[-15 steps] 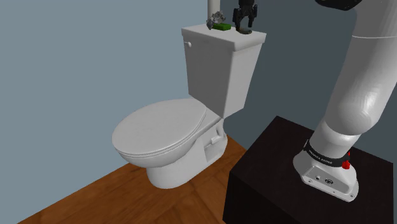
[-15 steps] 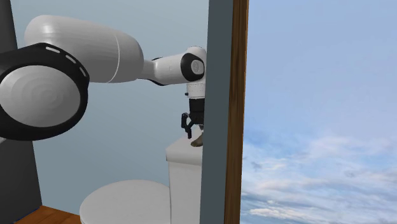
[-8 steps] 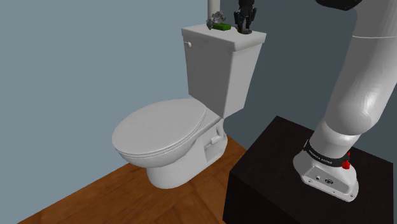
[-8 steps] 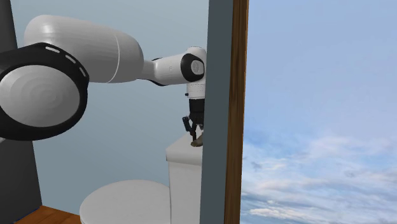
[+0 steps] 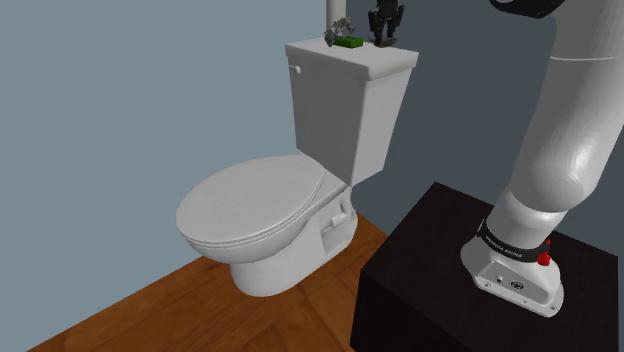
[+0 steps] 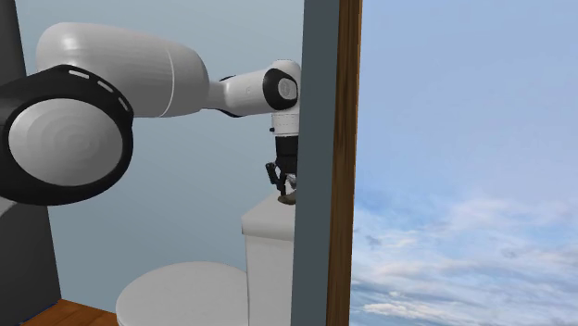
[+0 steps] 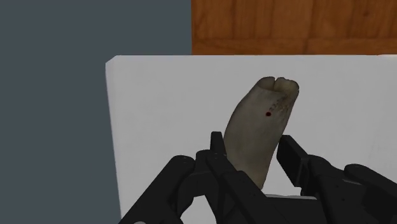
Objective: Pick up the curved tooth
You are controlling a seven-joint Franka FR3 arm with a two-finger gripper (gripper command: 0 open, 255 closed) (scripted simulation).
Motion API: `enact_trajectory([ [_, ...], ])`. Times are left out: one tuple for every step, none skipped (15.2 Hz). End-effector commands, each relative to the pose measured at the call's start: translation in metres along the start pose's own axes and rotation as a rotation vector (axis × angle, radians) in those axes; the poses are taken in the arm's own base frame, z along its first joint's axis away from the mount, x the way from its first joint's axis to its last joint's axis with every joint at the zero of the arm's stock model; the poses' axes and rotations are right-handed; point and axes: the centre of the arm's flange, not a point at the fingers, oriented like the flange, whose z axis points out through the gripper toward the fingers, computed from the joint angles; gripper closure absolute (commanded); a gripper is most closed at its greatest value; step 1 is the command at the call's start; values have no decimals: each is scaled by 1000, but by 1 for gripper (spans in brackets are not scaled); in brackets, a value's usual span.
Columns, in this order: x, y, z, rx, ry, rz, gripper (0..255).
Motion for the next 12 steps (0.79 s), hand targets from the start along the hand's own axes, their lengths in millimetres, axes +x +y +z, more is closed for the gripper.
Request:
enact_trajectory([
  [-1,0,-11,0,0,0,255],
  [-1,1,-17,0,0,0,255],
  [-1,1,-22,0,0,0,255],
  [-1,1,-27,0,0,0,255],
  [-1,2,-32,0,0,0,255],
  [0,2,-38,0,0,0,255],
  [0,2,-43,0,0,0,255],
  [0,3,-48,0,0,0,255],
  [0,3,-54,0,0,0,255],
  [0,3,-59,0,0,0,255],
  [0,3,-60,0,0,0,255],
  [0,3,-60,0,0,0,255],
])
